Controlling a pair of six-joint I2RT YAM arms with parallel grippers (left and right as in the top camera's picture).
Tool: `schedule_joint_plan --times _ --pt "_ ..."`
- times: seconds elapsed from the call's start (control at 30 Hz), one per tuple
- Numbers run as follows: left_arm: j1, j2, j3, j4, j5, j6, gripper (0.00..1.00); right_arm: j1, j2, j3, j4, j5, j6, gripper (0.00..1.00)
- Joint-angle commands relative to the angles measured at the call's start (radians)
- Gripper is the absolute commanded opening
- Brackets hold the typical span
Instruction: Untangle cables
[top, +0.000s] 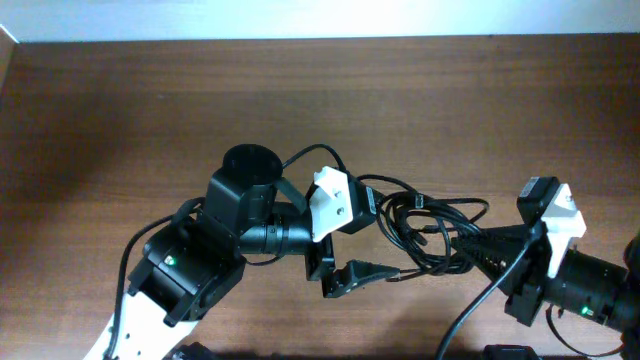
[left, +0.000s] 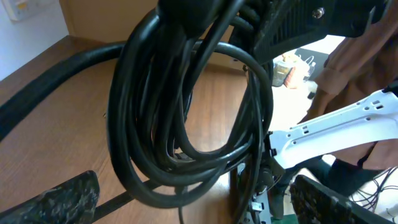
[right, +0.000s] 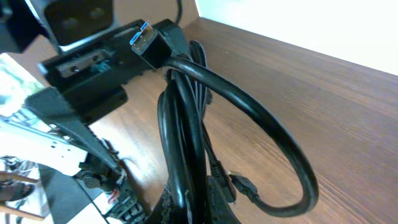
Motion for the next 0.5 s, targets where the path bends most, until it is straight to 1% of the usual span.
schedule_joint_plan --times 0.0,0.13,0.3,0.47 --pt "0.003 0.003 0.006 0.006 0.022 0.016 0.99 -0.005 -0.005 0.013 0.010 -0.092 -0.004 0.04" --pt "0.003 0.003 0.006 0.006 0.026 0.003 0.99 -0.005 -0.005 0.013 0.026 -0.092 -0.003 0.04" --pt "0.003 0.002 0.006 0.005 0.096 -0.016 0.99 -0.005 -0.005 0.013 0.042 -0.092 -0.003 0.04" --pt "0.003 0.001 0.006 -0.019 0.106 -0.081 0.99 -0.005 -0.005 0.013 0.050 -0.149 -0.003 0.04"
